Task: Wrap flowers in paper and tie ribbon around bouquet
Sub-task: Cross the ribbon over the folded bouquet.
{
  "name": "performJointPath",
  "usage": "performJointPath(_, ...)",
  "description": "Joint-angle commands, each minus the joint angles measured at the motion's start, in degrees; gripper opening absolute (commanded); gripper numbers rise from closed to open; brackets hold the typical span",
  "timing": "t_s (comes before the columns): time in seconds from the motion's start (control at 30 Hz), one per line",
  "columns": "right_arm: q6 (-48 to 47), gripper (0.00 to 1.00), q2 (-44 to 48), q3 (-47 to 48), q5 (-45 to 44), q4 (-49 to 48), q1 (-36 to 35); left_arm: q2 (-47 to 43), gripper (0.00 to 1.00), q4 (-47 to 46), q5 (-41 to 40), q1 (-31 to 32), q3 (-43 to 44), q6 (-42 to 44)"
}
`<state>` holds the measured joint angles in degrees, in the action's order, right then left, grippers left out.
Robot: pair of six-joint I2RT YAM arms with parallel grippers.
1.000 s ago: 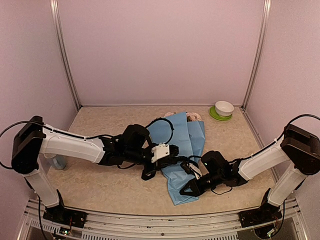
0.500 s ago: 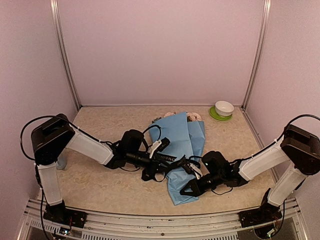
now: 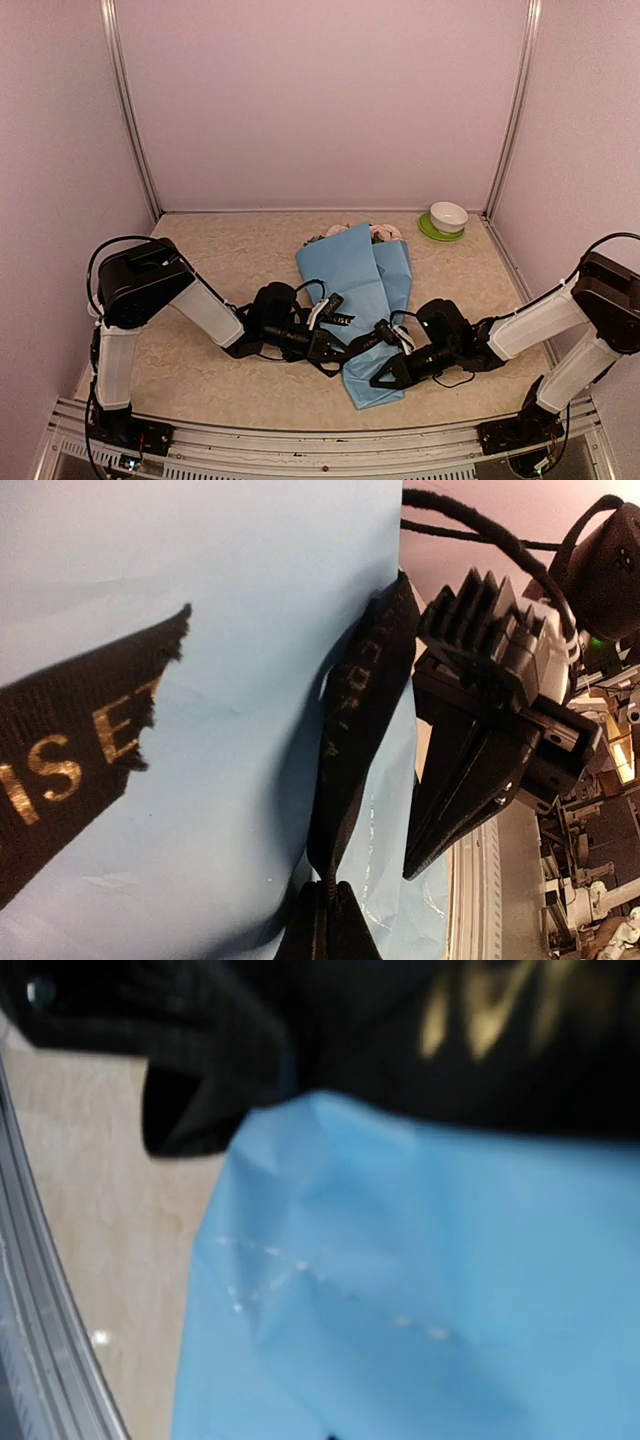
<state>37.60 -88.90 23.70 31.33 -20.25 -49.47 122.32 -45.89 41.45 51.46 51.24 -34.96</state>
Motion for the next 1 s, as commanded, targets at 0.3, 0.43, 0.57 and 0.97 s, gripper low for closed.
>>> performJointPath(0.3, 4.1, 0.09, 9.4, 2.2, -4.4, 9.7, 9.1, 1.0, 0.00, 1.0, -1.9, 0.6, 0.6, 0.2)
performJointPath(0.43, 4.5, 0.15, 5.9, 3.9, -4.5, 8.0, 11.4, 1.8, 0.00, 1.8, -1.8, 1.1, 1.7, 0.7)
performJointPath(0.57, 4.5, 0.11, 2.8, 6.3, -5.2, 6.7, 11.6, 2.0, 0.00, 1.8, -1.6, 1.5, 2.2, 0.6)
performJointPath(0.97, 6.4, 0.35, 3.4, 5.3, -7.8, 6.5, 11.7, 1.8, 0.00, 0.9, -0.1, 3.3, 3.8, 1.9)
